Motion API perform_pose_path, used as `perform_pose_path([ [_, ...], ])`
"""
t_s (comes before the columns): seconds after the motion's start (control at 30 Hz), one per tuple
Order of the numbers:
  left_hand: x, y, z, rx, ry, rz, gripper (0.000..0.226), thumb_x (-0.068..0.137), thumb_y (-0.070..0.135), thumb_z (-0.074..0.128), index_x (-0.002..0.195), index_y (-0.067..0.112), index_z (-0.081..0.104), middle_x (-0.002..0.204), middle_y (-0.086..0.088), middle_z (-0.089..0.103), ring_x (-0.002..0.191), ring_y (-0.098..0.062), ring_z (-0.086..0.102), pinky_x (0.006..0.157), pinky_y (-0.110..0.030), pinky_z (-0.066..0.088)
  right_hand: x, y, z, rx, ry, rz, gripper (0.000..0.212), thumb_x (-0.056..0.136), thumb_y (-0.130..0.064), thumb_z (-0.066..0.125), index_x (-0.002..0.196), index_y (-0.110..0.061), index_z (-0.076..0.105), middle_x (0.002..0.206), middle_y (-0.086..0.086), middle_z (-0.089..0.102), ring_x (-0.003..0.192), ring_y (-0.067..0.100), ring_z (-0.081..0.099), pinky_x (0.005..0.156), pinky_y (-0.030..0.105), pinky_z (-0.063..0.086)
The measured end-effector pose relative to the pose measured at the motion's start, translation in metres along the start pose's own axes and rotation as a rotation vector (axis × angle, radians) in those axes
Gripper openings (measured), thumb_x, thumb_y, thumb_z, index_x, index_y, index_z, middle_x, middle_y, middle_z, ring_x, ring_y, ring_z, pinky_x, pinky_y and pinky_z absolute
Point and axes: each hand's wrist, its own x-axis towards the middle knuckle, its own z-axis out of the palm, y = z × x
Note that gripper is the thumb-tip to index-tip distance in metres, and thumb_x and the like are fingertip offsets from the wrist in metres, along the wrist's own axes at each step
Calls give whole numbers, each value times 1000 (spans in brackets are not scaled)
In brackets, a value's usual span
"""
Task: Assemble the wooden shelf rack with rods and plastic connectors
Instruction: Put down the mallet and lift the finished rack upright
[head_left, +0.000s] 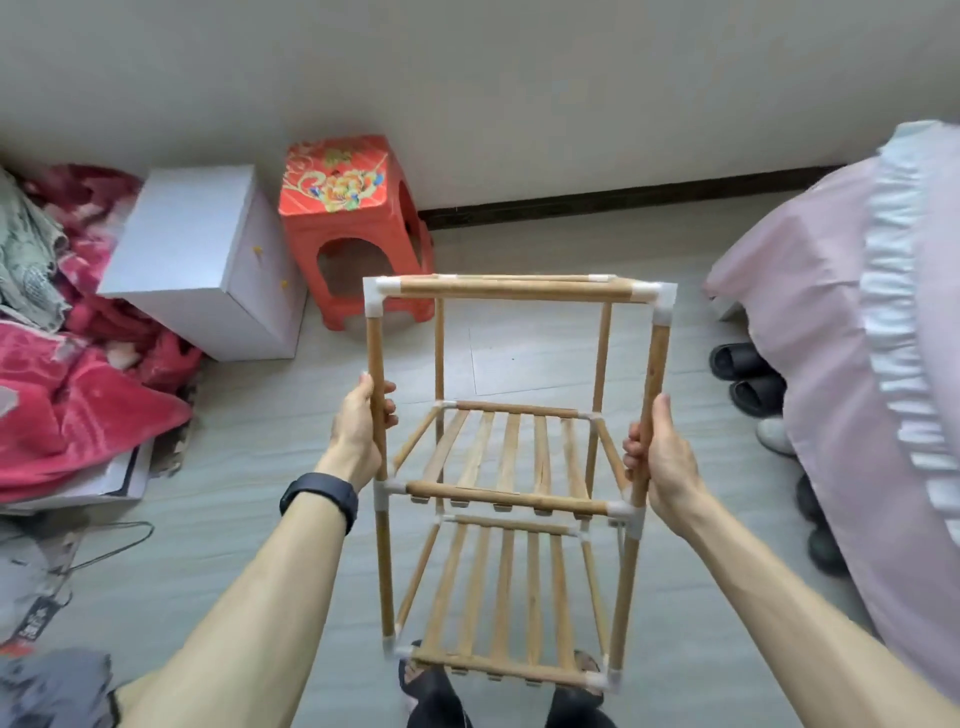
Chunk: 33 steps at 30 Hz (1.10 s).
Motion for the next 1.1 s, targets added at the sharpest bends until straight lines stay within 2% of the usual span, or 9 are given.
perform_pose_path([
  [0.23, -117, 146, 52, 147, -309, -80, 95, 88, 85, 13, 112, 19, 76, 97, -9, 76, 74, -23, 64, 72, -36, 44, -121, -107, -88, 190, 15, -103, 90, 77, -96, 32, 93, -13, 62, 67, -2, 52, 59, 14, 47, 59, 31, 41],
  [0.33, -145, 169, 81, 261, -466, -227, 87, 90, 83, 18, 126, 21, 68, 92, -5, 74, 57, -16, 63, 66, -30, 50, -165, -115, -113, 196, 123, -113, 91, 77, -95, 26, 94, -14, 62, 64, -2, 48, 57, 14, 42, 58, 33, 37],
  [0.4, -168, 162, 100, 406, -497, -343, 69, 95, 75, 30, 123, 18, 56, 82, -7, 76, 70, -22, 72, 60, -34, 54, -194, -105, -129, 224, 226, -110, 89, 71, -98, 28, 89, -17, 61, 60, -4, 44, 52, 12, 37, 52, 29, 34],
  [0.47, -187, 139, 116, 594, -527, -403, 62, 99, 69, 31, 113, 13, 53, 83, -12, 76, 86, -29, 71, 65, -41, 54, -223, -82, -151, 256, 335, -111, 86, 73, -97, 30, 96, -21, 64, 55, -7, 40, 47, 9, 33, 47, 25, 30],
  [0.53, -210, 117, 144, 818, -656, -384, 56, 100, 65, 36, 103, 13, 57, 82, -9, 73, 78, -26, 69, 72, -42, 55, -248, -52, -178, 251, 418, -100, 80, 83, -90, 33, 109, -23, 66, 52, -9, 36, 45, 8, 28, 45, 24, 27],
  [0.63, -256, 73, 193, 1037, -784, -331, 52, 98, 66, 43, 85, 18, 56, 66, -1, 66, 62, -19, 61, 71, -37, 50, -297, 1, -217, 204, 546, 16, 72, 80, -90, 40, 79, -20, 59, 50, -5, 40, 46, 11, 34, 53, 30, 31],
  [0.73, -307, 26, 242, 1197, -810, -192, 46, 102, 59, 40, 90, 16, 55, 61, 2, 65, 58, -17, 59, 70, -34, 49, -341, 46, -256, 240, 716, 95, 78, 70, -91, 49, 76, -15, 62, 53, -1, 58, 45, 10, 52, 59, 34, 44],
  [0.87, -397, -56, 308, 1331, -902, -15, 53, 103, 58, 39, 95, 9, 57, 67, -2, 64, 46, -17, 61, 39, -24, 46, -416, 108, -316, 317, 950, 219, 56, 93, -71, 49, 91, -18, 66, 85, 4, 72, 50, 14, 59, 59, 34, 45],
  [1.1, -554, -233, 408, 1529, -1231, 319, 54, 106, 41, 41, 117, -6, 65, 106, -22, 72, 66, -23, 63, 54, -24, 48, -537, 216, -429, 583, 1166, 410, 52, 94, -62, 57, 94, -11, 68, 71, 4, 67, 65, 24, 65, 69, 41, 55],
])
